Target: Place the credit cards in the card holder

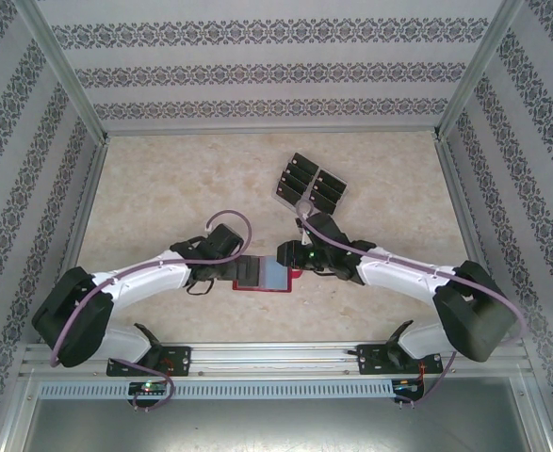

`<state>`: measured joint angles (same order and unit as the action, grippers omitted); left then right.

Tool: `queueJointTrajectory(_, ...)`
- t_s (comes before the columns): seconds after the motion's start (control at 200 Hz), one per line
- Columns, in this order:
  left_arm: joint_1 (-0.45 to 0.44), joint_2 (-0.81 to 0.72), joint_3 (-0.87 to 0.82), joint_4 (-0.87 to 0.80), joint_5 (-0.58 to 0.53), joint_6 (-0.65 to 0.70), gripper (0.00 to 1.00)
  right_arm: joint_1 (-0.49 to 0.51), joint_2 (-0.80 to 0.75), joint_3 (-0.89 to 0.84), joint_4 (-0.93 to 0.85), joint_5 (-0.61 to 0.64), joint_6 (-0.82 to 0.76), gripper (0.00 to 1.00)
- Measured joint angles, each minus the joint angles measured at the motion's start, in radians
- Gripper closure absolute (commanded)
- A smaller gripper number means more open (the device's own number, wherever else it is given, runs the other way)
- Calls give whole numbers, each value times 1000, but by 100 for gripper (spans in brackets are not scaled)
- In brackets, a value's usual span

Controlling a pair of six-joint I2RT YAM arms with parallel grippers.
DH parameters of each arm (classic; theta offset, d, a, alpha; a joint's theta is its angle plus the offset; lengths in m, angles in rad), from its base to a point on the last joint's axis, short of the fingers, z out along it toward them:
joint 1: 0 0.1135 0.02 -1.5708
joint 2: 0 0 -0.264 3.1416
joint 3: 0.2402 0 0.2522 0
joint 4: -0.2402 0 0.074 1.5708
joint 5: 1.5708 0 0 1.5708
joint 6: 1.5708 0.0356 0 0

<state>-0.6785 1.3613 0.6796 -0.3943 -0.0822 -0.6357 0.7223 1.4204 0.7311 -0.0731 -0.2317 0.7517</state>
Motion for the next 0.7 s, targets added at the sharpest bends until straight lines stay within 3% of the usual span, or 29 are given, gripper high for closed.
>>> queueJointTrajectory(0.7,0,-13,-84,40,12,4,0,48,210,138,-111,50,-79,59)
